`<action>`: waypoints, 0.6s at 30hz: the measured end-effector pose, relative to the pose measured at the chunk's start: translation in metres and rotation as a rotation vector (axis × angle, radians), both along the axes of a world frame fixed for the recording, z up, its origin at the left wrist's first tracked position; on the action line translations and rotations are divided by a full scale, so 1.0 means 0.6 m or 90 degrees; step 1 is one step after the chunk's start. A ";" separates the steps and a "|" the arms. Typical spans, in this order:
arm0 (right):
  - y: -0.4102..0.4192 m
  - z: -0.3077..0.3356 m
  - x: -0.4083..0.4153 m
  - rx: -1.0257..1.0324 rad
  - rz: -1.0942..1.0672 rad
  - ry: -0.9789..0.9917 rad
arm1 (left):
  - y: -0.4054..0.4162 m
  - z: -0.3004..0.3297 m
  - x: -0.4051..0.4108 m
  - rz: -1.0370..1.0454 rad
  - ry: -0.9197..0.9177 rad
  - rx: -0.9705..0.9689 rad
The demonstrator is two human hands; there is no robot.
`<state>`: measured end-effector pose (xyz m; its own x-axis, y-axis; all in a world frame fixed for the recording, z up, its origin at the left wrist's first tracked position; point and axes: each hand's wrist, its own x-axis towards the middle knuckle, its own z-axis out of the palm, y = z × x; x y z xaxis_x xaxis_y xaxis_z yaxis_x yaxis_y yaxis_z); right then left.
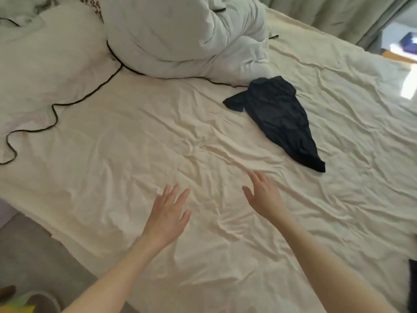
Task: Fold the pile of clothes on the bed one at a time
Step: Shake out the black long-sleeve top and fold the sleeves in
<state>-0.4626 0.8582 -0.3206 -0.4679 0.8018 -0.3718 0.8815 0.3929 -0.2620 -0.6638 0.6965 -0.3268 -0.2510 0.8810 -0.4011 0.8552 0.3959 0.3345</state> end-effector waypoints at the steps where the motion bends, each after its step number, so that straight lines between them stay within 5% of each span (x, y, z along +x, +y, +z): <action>1: 0.025 -0.014 -0.007 0.009 -0.012 -0.002 | 0.031 -0.019 -0.002 -0.023 0.025 -0.006; 5: 0.163 -0.103 -0.011 0.061 -0.040 -0.048 | 0.196 -0.131 0.004 -0.132 0.101 0.023; 9: 0.288 -0.182 0.000 0.124 -0.095 -0.107 | 0.319 -0.244 0.012 -0.196 0.111 -0.114; 18: 0.431 -0.289 -0.010 0.201 -0.220 -0.077 | 0.336 -0.331 0.023 -0.185 0.168 -0.150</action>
